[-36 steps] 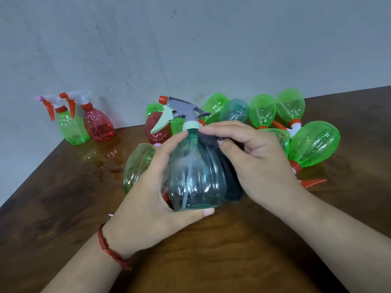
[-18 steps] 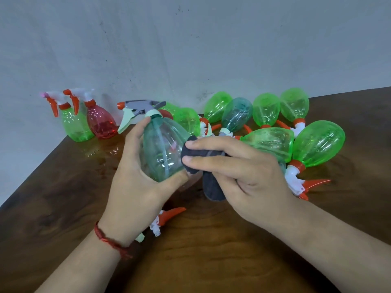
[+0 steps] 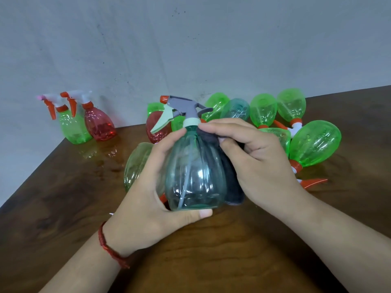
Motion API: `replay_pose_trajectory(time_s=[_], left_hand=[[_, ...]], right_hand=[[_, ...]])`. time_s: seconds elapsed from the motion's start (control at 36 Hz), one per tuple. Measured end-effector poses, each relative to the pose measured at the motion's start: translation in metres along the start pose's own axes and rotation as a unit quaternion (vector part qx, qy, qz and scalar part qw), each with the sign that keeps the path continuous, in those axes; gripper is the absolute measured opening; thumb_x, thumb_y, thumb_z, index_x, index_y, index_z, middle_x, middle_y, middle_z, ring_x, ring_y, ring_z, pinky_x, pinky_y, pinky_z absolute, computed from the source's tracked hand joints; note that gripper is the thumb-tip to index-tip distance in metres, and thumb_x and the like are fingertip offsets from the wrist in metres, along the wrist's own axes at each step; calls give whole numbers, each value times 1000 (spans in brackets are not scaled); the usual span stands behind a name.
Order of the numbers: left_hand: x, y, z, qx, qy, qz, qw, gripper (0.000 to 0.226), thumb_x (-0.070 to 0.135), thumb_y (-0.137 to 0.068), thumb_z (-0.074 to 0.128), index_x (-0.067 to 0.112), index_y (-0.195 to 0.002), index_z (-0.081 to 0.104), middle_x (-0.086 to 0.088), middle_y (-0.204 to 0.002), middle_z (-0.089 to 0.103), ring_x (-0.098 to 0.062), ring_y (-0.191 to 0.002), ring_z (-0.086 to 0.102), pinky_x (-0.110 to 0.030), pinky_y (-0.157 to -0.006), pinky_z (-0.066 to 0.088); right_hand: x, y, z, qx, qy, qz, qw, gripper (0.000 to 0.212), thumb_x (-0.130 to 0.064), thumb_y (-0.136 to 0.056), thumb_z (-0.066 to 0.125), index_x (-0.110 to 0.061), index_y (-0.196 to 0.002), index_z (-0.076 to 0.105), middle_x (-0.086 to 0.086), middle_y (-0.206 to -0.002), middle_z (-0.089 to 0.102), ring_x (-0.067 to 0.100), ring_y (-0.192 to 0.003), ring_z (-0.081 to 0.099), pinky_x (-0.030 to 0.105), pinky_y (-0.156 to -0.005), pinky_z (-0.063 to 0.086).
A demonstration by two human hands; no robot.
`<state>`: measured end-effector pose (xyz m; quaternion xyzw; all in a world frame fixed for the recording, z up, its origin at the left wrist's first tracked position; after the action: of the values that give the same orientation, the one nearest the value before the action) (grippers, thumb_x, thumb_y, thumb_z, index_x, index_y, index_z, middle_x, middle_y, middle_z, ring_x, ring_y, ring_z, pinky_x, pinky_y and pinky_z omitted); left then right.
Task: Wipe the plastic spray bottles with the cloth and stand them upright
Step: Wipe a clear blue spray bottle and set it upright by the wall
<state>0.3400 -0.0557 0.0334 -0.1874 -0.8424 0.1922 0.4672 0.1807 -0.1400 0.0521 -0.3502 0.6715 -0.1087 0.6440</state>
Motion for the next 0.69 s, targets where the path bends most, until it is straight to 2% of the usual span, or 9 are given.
replay_pose_trajectory(time_s=[0.06,0.11,0.14,0.17,0.25,0.39,0.56,0.67,0.69], left_hand=[[3,-5,3,-19,-48,25,998,114,15,-70,99,20,-161,31,22,-155,48,-9,-147,49,-18,-116,43],[-5,-15,6,-15,-124,40,991,85,5,-84,89,21,-153,42,18,-147,59,-13,-146,53,-14,-110,46],[-2,-22,2,22,-166,38,985,67,0,-91,82,21,-146,49,11,-140,66,-20,-146,54,-13,-106,49],[-4,-23,-3,45,-167,14,985,61,6,-93,83,20,-144,53,11,-136,70,-21,-145,55,-13,-104,51],[-2,-9,0,26,-160,20,987,108,33,-72,98,18,-160,37,23,-154,49,-7,-143,54,-20,-115,44],[-7,-5,-15,106,-141,-7,984,114,40,-72,97,19,-164,32,9,-159,49,-16,-146,52,-43,-120,46],[-13,0,-34,188,-82,-49,978,108,43,-68,90,26,-161,37,19,-153,51,-7,-142,53,-29,-113,51],[-12,-2,-30,181,-65,-60,980,108,38,-68,93,28,-160,38,38,-148,46,8,-141,48,-11,-109,45],[-13,-2,-29,174,-65,-58,981,109,37,-68,95,28,-160,38,42,-148,44,9,-143,46,-12,-111,43]], right_hand=[[1,0,-2,4,10,-4,1000,39,8,-104,55,-17,-118,81,-9,-122,74,13,-125,66,26,-108,50],[-1,1,0,-4,32,-19,999,39,9,-102,56,-16,-118,81,-9,-122,74,13,-125,66,25,-107,51],[-3,2,2,-9,47,-32,998,39,9,-102,56,-16,-118,81,-9,-123,74,12,-125,66,24,-106,51],[-6,3,3,-12,66,-48,997,38,9,-101,57,-15,-119,81,-9,-124,74,11,-125,66,22,-106,51],[-15,7,7,-15,123,-99,987,38,12,-100,59,-13,-118,81,-5,-127,73,6,-122,67,20,-103,51],[-23,16,13,-32,153,-157,975,35,13,-99,60,-10,-116,81,2,-130,72,7,-115,70,26,-97,56],[-23,24,27,-82,184,-188,961,33,-1,-105,54,-13,-123,79,1,-138,69,15,-130,64,35,-103,56],[-20,22,23,-62,157,-163,972,37,9,-102,58,-14,-122,80,0,-136,69,13,-126,66,32,-102,55],[-18,20,21,-55,142,-147,977,38,12,-102,58,-13,-121,80,-1,-135,70,12,-125,67,29,-103,54]])
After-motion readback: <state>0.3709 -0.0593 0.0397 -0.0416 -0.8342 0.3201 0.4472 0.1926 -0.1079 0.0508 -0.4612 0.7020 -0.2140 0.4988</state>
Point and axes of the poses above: each hand's wrist, its own y-axis away from the middle knuckle, its own z-axis out of the palm, x = y × z, the point moved 8 cm from there along -y, towards the middle knuckle
